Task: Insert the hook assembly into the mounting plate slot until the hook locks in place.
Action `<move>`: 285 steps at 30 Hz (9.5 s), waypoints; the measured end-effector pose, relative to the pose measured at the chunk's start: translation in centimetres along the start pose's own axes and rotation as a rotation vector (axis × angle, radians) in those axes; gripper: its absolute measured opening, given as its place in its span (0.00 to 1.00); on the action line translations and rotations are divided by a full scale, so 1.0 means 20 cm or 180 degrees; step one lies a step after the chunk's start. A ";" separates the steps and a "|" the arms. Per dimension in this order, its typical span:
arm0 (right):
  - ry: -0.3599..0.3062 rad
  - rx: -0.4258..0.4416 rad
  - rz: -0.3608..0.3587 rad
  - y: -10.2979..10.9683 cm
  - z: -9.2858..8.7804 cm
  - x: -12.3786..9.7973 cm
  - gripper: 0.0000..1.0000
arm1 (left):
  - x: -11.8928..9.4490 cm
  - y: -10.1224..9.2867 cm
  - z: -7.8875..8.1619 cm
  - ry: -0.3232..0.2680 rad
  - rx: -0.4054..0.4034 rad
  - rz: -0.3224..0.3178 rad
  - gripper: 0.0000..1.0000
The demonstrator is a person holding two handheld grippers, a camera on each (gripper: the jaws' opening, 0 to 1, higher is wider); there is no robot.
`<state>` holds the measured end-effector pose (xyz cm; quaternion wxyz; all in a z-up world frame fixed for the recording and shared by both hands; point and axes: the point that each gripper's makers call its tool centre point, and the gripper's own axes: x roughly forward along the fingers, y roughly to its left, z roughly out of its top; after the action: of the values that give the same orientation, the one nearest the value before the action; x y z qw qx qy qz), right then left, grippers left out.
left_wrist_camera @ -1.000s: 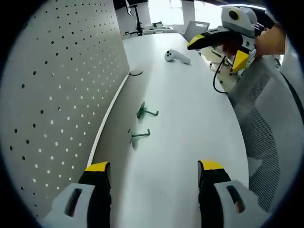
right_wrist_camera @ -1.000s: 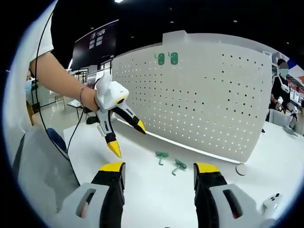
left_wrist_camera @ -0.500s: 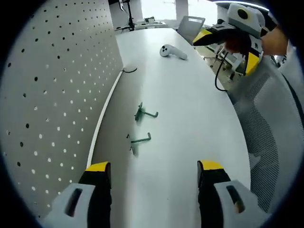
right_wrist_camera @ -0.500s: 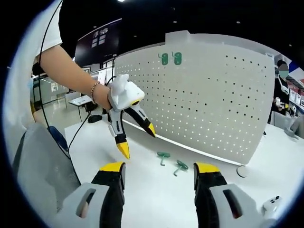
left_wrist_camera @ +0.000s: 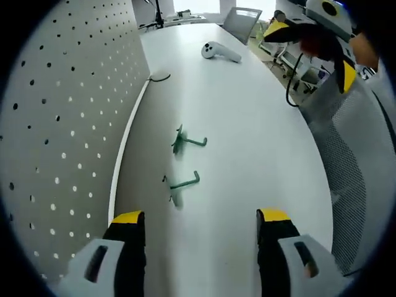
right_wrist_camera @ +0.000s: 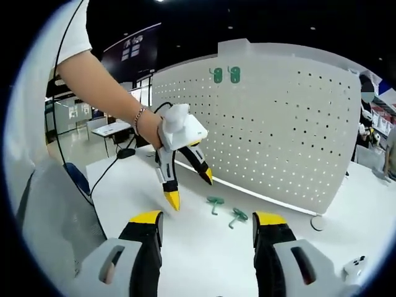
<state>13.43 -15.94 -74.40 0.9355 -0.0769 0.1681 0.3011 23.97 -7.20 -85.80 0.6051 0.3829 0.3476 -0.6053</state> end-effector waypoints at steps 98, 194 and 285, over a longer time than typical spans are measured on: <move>0.0182 0.0252 -0.0107 -0.06 -0.09 0.00 0.53 | 0.14 0.18 0.01 0.0079 -0.0407 0.0230 0.04; 0.0026 0.0278 -0.0172 -0.08 -0.03 -0.01 0.53 | -0.72 0.17 0.41 -0.1864 -0.0583 0.1468 0.03; -0.1576 0.0950 0.0573 0.09 0.60 -0.07 0.48 | -1.13 -0.12 0.40 -0.3034 -0.1061 0.1950 0.03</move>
<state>14.47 -12.23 -62.74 0.9185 0.1524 -0.0166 0.3644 20.65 -3.66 -62.25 0.8939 0.0513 0.0013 -0.4454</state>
